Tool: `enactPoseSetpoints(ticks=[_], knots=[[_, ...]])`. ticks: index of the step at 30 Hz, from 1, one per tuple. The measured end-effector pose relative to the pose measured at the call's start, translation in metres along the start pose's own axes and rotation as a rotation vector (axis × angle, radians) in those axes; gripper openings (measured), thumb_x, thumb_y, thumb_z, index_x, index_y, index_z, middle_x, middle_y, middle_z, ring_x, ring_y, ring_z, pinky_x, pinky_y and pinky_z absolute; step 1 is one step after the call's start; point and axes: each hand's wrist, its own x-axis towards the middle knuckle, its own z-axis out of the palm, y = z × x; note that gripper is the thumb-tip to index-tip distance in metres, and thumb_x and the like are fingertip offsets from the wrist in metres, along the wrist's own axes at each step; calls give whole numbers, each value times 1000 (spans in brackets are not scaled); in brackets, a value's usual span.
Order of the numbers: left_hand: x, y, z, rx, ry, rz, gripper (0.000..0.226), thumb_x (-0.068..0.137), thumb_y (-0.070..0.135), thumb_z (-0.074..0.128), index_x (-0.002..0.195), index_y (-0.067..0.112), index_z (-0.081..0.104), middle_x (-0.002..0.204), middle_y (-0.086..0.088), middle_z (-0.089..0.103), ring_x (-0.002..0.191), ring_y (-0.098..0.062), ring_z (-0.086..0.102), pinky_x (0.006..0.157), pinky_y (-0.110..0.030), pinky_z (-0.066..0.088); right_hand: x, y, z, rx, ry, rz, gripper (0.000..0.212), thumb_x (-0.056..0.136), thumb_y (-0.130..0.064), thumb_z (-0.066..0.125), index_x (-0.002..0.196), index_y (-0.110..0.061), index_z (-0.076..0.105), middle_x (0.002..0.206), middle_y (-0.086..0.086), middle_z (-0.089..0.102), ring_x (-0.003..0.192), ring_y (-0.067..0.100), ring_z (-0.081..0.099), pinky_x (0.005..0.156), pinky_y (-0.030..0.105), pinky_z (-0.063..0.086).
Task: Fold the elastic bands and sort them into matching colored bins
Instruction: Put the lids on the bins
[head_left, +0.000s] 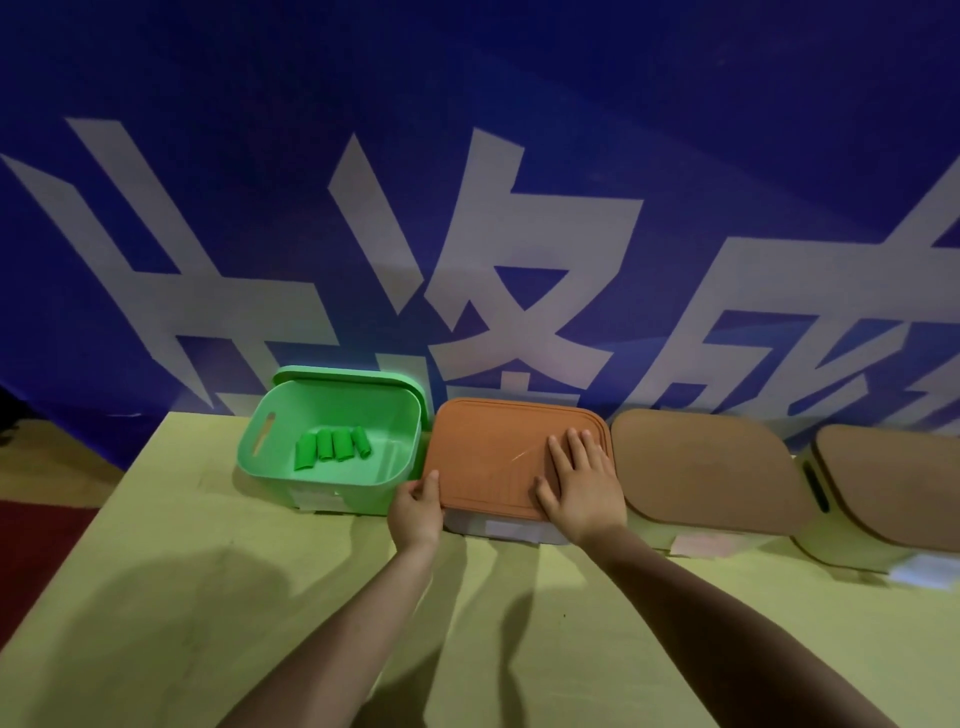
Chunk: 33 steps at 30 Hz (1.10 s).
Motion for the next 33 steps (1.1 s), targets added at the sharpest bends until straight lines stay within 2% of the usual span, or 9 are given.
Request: enactPoseSetpoints(ticks=[2, 6, 10, 14, 17, 22, 26, 30, 33], knots=[[2, 7, 2, -12, -88, -66, 40, 98, 39, 47, 84, 4, 60, 76, -9, 63, 76, -29, 64, 71, -36, 50, 6, 0, -3, 17, -18, 11, 83, 85, -63, 1, 154, -19, 9, 161, 10, 4, 149, 26, -5, 117, 34, -6], [6, 17, -6, 126, -305, -78, 35, 101, 33, 43, 81, 7, 54, 85, -12, 61, 92, -32, 66, 92, -44, 52, 17, 1, -14, 30, -51, 4, 69, 96, -55, 28, 153, -18, 18, 160, 9, 13, 148, 28, 2, 119, 39, 6], [21, 29, -26, 340, -291, 94, 34, 100, 36, 40, 91, 9, 58, 92, -13, 65, 86, -30, 66, 84, -44, 55, 24, -6, -31, 80, 81, -70, 56, 93, -44, 47, 143, -20, 40, 152, 6, 34, 143, 26, 22, 116, 39, 21], [25, 47, -45, 417, -315, 232, 26, 100, 19, 39, 82, 15, 56, 82, -10, 64, 65, -21, 60, 62, -30, 55, 38, -32, -40, 161, 145, -107, 44, 93, -39, 49, 133, -21, 49, 141, 3, 45, 128, 22, 41, 107, 37, 35], [31, 53, -61, 395, -336, 261, 25, 97, 12, 40, 94, 10, 65, 83, -5, 65, 59, -18, 55, 55, -28, 48, 47, -54, -39, 202, 121, -104, 44, 94, -38, 45, 134, -20, 49, 137, 3, 49, 123, 21, 45, 103, 36, 38], [45, 39, -82, 489, -291, 447, 23, 94, 17, 51, 111, 14, 66, 103, -4, 66, 87, -23, 63, 77, -33, 53, 45, -86, -22, 141, -45, -145, 64, 91, -60, 38, 146, -26, 34, 150, 9, 33, 138, 28, 27, 113, 44, 25], [42, 23, -74, 668, -434, 706, 54, 90, 20, 63, 140, 27, 44, 117, 0, 50, 86, -11, 54, 80, -24, 46, 34, -97, -6, 42, -138, -245, 89, 73, -73, -1, 152, -35, 16, 161, 8, 5, 148, 25, -3, 117, 49, -4], [48, 19, -59, 820, -503, 846, 55, 90, 19, 61, 141, 29, 44, 125, -2, 46, 102, -17, 55, 92, -30, 46, 29, -86, -1, 15, -113, -309, 89, 77, -76, -9, 152, -34, 13, 162, 8, 4, 149, 22, -5, 115, 42, -10], [56, 17, -58, 871, -519, 952, 46, 94, 15, 55, 138, 25, 49, 125, -5, 47, 104, -21, 56, 90, -32, 47, 25, -83, 6, 20, -103, -349, 91, 76, -71, -20, 153, -32, 7, 162, 7, -2, 148, 21, -11, 113, 39, -16]])
